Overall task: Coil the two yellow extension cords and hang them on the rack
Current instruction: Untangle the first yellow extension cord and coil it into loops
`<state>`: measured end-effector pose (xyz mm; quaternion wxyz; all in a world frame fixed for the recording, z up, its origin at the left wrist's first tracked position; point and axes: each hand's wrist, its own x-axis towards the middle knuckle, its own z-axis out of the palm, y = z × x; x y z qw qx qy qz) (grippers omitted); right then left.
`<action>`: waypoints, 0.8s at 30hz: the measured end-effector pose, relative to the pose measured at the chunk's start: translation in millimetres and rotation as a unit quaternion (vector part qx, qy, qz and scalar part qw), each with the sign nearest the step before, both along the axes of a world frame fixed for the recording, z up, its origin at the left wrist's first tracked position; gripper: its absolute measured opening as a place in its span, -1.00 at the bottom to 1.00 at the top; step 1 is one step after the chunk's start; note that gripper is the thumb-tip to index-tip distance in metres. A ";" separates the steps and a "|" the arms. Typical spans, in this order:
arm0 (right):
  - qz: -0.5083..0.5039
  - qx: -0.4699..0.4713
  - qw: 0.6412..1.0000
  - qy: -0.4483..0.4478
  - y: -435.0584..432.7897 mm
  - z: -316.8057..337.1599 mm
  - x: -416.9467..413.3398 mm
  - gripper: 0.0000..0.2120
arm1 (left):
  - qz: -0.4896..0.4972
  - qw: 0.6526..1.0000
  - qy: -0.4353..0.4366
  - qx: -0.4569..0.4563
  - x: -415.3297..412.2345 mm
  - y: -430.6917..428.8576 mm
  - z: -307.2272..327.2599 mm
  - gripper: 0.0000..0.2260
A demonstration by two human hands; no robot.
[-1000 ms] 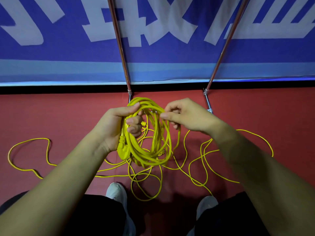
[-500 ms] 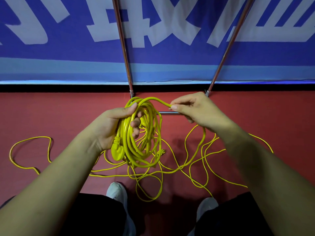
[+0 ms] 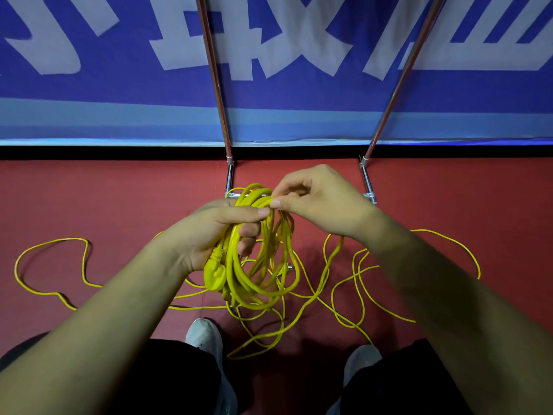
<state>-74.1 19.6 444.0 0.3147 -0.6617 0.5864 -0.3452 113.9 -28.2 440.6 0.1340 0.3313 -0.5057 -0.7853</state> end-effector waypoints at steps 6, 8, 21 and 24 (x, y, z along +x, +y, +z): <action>0.027 0.118 0.993 0.005 2.7 -24.6 -47.2 -0.84 | 0.019 1.000 0.000 0.023 9.3 -23.7 -22.4 -0.82; 0.009 0.122 0.992 -0.033 4.1 -31.6 -57.3 -0.88 | 0.012 0.999 0.003 0.031 15.1 -34.7 -34.5 -0.80; -0.044 0.035 0.996 -0.069 -0.6 -12.2 -31.8 -0.93 | -0.015 0.998 -0.056 0.001 21.1 -37.8 -48.1 -0.88; -0.021 0.017 0.999 -0.035 -2.9 -14.1 -17.9 -0.93 | -0.028 0.999 -0.043 -0.006 16.4 -29.7 -44.4 -0.83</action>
